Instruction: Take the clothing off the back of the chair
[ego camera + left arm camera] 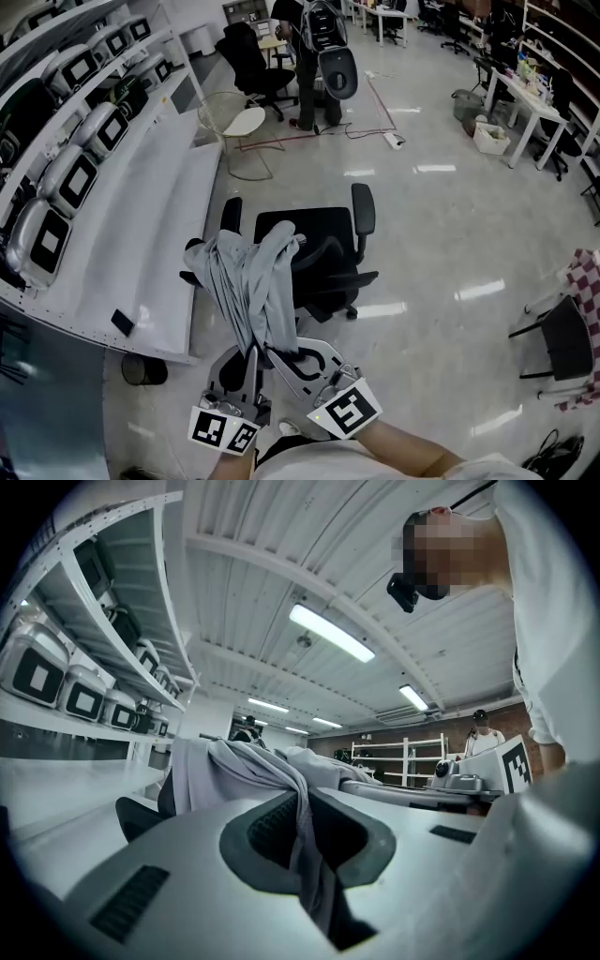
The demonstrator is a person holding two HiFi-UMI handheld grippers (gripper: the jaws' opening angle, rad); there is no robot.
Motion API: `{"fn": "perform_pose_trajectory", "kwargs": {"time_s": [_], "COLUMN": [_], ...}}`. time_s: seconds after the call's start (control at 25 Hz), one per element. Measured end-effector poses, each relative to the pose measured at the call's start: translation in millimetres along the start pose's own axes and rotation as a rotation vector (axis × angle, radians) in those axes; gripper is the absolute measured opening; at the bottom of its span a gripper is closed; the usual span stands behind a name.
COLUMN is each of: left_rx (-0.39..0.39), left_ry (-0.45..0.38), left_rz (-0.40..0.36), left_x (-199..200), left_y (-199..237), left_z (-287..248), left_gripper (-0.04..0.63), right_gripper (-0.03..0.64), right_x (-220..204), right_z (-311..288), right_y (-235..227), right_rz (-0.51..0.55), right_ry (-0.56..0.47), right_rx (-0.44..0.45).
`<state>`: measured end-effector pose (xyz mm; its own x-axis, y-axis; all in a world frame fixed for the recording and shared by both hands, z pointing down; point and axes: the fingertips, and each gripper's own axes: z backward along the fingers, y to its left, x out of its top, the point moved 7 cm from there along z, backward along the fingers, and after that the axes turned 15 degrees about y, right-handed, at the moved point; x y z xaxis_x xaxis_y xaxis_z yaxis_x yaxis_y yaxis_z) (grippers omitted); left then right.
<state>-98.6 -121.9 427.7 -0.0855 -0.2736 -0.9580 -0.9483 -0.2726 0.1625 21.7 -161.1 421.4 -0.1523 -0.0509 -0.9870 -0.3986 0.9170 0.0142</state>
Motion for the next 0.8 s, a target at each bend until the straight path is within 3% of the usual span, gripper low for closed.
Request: {"fn": "perform_pose_trajectory", "kwargs": {"time_s": [0.28, 0.8], "left_rx": [-0.038, -0.174], "left_ry": [-0.019, -0.093], "left_rz": [0.006, 0.062], "left_x": [-2.6, -10.9], "left_y": [-1.3, 7.9], "left_z": [14.1, 81.3], "left_gripper": [0.023, 0.023], "right_gripper": [0.031, 0.031], "right_x": [3.5, 21.0], "right_z": [3.3, 13.0], "right_y": [23.7, 99.7], "right_rz": [0.023, -0.002], "right_ry": [0.012, 0.015], "right_rx": [-0.003, -0.118]}}
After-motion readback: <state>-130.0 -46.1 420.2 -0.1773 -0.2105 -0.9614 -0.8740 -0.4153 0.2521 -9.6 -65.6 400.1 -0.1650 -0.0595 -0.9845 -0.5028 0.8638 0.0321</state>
